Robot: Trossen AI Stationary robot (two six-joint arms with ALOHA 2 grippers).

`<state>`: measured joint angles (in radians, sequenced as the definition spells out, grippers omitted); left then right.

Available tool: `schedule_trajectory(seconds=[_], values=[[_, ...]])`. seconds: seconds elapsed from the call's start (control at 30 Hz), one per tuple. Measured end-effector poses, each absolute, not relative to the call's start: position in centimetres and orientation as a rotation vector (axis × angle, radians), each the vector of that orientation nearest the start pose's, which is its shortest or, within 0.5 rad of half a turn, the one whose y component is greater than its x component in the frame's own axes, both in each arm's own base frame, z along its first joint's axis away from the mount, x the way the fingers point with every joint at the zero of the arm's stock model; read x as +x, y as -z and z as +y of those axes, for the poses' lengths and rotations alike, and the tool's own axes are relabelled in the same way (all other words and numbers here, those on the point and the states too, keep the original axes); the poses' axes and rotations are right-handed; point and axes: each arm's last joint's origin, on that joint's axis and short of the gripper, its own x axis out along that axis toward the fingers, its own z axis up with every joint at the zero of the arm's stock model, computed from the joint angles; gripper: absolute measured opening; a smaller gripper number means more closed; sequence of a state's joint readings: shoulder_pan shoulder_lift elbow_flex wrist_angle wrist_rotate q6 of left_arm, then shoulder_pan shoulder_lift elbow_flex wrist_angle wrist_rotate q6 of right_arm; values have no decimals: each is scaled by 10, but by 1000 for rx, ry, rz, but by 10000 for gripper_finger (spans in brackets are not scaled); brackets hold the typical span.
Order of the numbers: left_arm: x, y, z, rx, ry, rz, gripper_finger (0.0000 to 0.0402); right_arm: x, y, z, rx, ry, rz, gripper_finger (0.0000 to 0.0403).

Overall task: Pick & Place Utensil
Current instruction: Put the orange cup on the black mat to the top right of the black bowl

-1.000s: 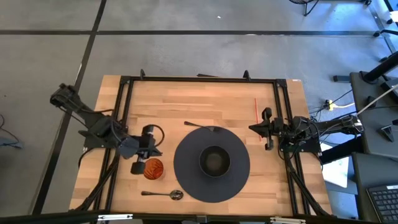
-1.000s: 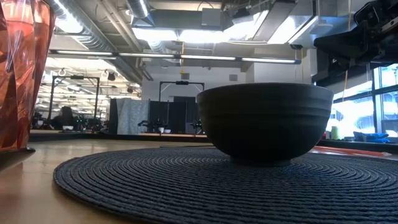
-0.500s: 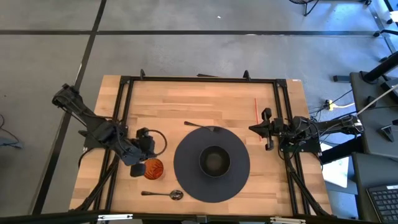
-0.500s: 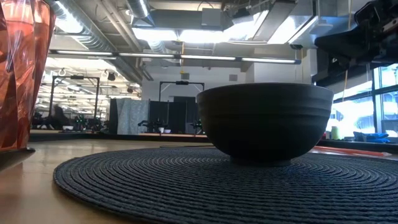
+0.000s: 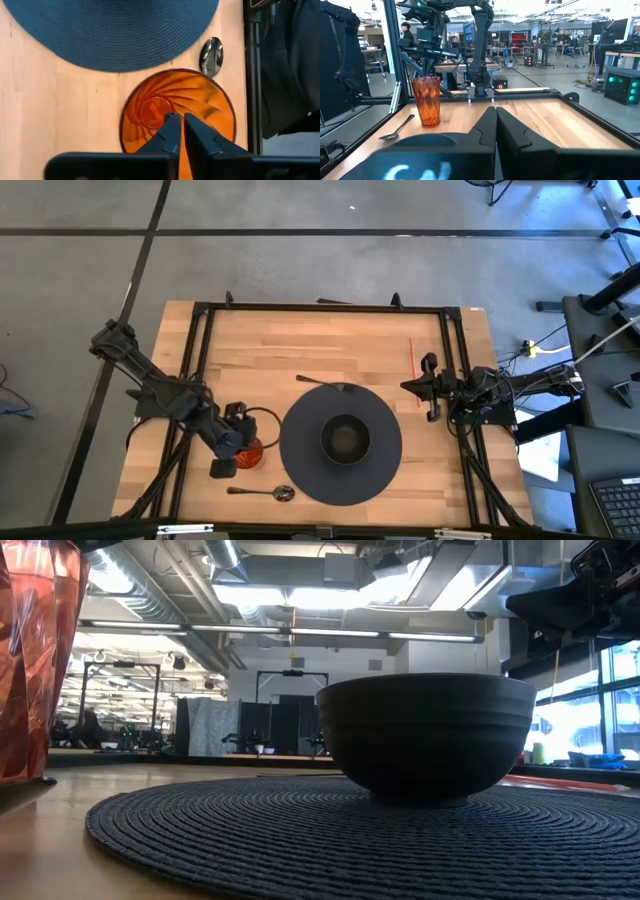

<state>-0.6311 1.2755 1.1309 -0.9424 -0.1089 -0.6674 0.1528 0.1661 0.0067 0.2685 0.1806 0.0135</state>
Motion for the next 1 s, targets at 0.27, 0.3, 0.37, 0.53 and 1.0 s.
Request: schedule_trajectory(seconds=[0.27,0.3,0.37,0.53,1.0], values=[[204,-330,-131,-127,159,989,100,106,-178,11,32,28,-107,4],[205,-335,-131,-110,165,970,110,106,-178,11,31,27,-107,4],[205,-341,-130,-61,177,944,128,106,-178,11,31,28,-104,4],[207,-345,-131,38,240,899,150,106,-176,11,19,28,-88,4],[192,-334,-119,-88,-31,1087,152,107,-175,11,12,28,-73,4]])
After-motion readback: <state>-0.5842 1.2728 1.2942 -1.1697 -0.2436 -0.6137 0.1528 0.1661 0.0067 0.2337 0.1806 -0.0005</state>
